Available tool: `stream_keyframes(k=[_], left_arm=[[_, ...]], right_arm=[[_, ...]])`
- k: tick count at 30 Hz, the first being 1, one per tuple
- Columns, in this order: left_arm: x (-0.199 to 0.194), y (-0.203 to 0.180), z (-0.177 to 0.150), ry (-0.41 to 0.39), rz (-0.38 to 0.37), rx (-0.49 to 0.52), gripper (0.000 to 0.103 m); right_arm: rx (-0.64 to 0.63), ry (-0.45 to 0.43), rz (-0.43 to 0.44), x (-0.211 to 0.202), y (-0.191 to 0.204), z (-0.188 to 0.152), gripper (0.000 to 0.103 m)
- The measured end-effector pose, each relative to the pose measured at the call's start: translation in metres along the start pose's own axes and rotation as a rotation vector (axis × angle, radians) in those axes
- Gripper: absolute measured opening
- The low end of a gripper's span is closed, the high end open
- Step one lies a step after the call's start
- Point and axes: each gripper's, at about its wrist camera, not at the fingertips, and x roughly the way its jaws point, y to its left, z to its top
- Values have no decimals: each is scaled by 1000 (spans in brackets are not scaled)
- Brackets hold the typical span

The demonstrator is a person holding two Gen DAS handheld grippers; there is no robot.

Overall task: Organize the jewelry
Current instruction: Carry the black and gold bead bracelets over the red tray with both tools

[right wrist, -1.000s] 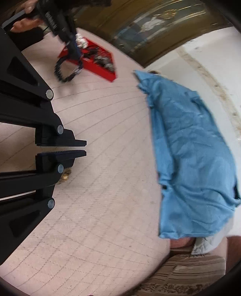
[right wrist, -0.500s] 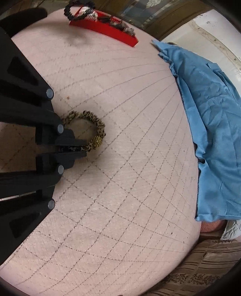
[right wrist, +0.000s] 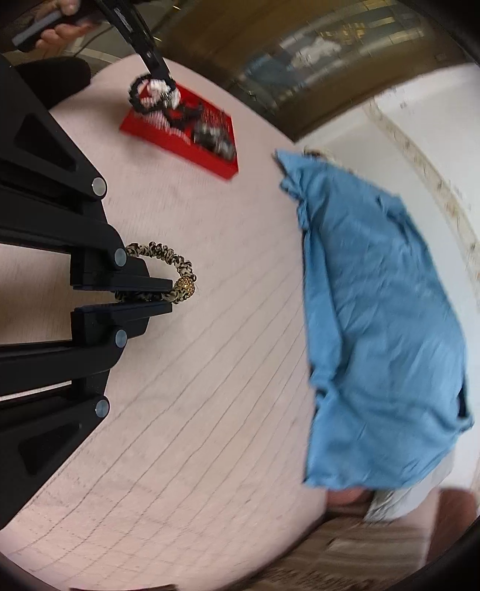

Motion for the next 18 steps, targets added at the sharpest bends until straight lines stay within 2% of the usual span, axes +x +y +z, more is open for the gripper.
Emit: stream_keyframes(k=[12,18], left_arm=[[-50,117,9,-120,104,-230,7],[-56,154,4,-139,91,-318,7]], right_arm=[[-190,3,132,14,119,20,6],[-254,31,174,31,165,24,6]])
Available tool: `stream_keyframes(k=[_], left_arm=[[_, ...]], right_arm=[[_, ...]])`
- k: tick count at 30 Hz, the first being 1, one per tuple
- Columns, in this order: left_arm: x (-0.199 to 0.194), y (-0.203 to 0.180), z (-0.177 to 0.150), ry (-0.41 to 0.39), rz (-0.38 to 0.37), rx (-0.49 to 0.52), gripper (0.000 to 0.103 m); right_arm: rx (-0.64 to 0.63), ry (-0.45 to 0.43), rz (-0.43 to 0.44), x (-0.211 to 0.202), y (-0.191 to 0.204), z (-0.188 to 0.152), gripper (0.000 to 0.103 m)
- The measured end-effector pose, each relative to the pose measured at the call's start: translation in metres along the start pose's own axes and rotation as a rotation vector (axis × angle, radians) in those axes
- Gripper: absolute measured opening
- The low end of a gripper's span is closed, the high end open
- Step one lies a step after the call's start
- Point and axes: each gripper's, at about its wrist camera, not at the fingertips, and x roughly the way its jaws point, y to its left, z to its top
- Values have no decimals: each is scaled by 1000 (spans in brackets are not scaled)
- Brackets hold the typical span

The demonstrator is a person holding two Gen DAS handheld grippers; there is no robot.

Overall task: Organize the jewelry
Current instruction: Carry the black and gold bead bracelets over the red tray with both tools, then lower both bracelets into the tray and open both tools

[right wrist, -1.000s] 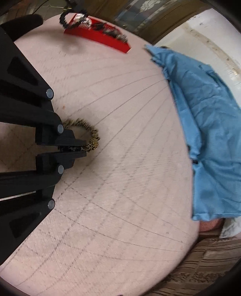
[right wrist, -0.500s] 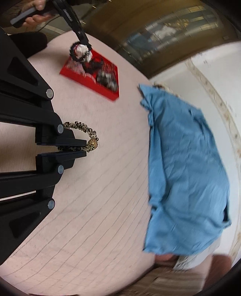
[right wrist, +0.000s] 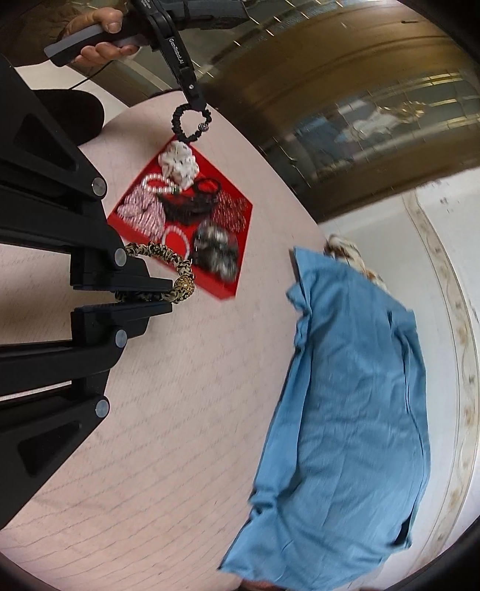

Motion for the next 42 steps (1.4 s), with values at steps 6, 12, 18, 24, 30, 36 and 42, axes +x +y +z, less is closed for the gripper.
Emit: stream_keyframes(k=[6,12,18,24,30,36,42], left_arm=[[13,16,1,15,-17,-21,7],[35,19,9,29,-46,-39,7],[72,18,23,53,-35,-32,7],[108,21,34,81,10,2,7],[136,19,39,100,61,47,7],[152,15,37,121,87,72,7],[159,18,33,141,109,70,7]], right_arm=[[-56,33,31,29,32,12,6],[-97,62,61,66,64,35,6],[-84,102,75,117,79,60,6],[-17,146,85,173,78,85,6],[45,205,83,229,71,97,6],[118,267,102,266,60,94,6],[151,288,117,279,53,89,9]])
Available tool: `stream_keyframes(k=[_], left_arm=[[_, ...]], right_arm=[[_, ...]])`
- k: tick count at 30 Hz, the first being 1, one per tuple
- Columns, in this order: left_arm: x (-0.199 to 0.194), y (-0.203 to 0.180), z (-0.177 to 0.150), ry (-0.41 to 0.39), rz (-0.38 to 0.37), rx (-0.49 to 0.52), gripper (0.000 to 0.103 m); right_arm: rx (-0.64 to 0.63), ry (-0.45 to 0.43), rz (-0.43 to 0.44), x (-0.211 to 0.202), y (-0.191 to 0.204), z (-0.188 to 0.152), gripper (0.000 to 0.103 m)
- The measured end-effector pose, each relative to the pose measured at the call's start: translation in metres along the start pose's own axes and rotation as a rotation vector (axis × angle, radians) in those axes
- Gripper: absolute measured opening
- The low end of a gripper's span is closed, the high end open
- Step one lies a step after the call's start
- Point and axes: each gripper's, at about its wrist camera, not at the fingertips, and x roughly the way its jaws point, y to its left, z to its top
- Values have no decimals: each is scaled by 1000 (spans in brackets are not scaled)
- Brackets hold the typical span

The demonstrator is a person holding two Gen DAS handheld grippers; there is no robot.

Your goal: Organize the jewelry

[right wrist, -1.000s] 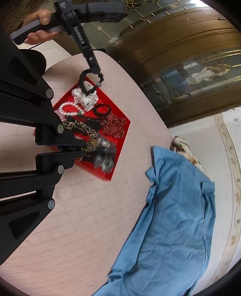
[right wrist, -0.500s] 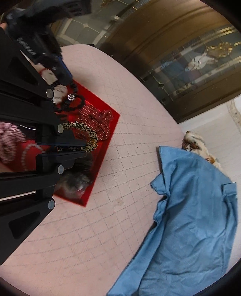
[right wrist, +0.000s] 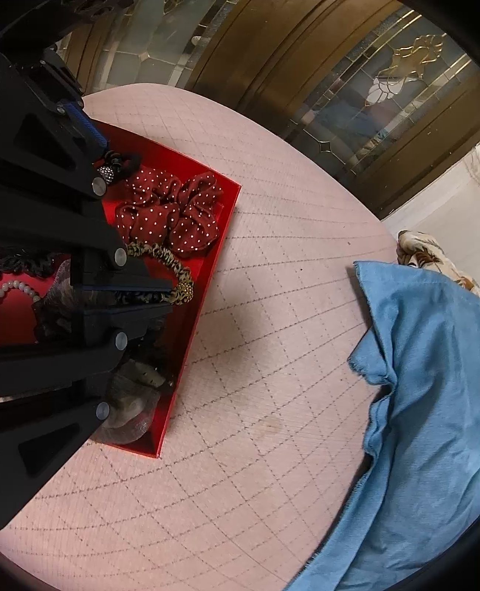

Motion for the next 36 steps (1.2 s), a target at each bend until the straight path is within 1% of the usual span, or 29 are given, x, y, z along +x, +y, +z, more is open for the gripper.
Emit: stream_keyframes(k=[2,4,5,6,8,9,10,11,12,13,15,18,20,21,24,29,36], left_arm=[[0,1,0,2,0,-9,7],[-3,2,0,-5,1,-14,8],[-5,1,0,-7,-2,-16,8],[-7,1,0,-9,-5,-18,9],[-10,-1,-1,-12,-9,-18,13],[-13,-3,-1,-15,-10,-13,19],[-15,-4,-1,-18,-10,-11,29],[-19,-6,-2,-26,-10,-7,34],[-24,-9,-3,-37,-8,-2,42],[-28,-11,-3,-46,-6,2,46],[-37,-15,-5,-63,-3,12,49],[-48,-22,-8,-72,6,29,50],[-55,-25,-10,-78,16,39,52],[-60,-27,-13,-83,26,44,56],[-71,-29,-18,-98,43,44,64],[-83,-32,-31,-93,63,48,65],[-99,-38,-45,-85,71,49,65]], right_arm=[[9,6,12,2,-1,-1,9],[21,5,28,2,-3,-1,12],[27,4,37,2,-3,-1,18],[31,0,44,1,-4,-1,26],[32,-13,56,-4,-3,-1,37],[32,-19,58,-6,-2,-1,39],[32,-24,63,-10,-2,-1,39],[33,-31,69,-14,-2,-1,39],[35,-39,75,-19,-2,-1,39],[38,-44,81,-22,-2,-1,39],[45,-54,98,-31,-3,-2,39],[60,-68,113,-45,-5,-7,40],[66,-74,121,-54,-6,-11,40],[67,-77,121,-57,-6,-13,40],[61,-87,112,-71,-8,-23,42],[36,-103,80,-93,-11,-45,47],[25,-113,44,-121,-18,-80,48]])
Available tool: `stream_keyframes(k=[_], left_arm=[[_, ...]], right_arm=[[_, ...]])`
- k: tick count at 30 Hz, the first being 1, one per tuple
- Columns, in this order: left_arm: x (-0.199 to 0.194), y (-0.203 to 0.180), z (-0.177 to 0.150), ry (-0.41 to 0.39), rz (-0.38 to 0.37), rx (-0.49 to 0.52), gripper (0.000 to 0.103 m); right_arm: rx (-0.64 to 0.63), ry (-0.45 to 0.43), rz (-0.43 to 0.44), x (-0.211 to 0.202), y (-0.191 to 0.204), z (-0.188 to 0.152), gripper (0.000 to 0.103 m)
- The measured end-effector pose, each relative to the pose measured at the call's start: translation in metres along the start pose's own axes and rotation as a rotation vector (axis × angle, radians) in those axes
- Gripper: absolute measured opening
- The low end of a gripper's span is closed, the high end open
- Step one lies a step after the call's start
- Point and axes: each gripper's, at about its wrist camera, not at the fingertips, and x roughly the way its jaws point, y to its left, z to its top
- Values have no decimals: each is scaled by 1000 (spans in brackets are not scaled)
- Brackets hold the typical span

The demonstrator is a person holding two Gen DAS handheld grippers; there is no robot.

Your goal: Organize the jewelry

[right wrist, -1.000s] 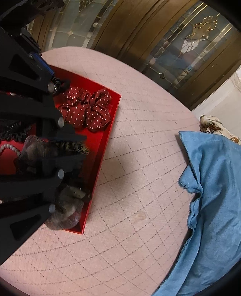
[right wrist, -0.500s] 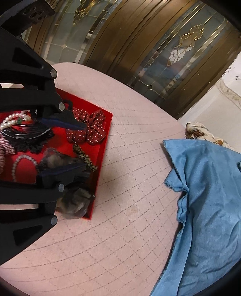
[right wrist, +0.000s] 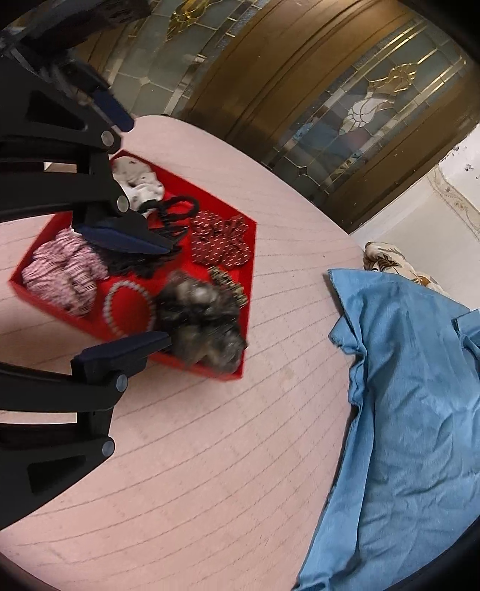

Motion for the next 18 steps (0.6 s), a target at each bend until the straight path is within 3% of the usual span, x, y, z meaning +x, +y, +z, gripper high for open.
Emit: stream_keyframes(k=[18], left_arm=[[-41,-31,-21,-41,48,82,70]], right_arm=[[-55,-29,-125,-58,-14,-73,58]])
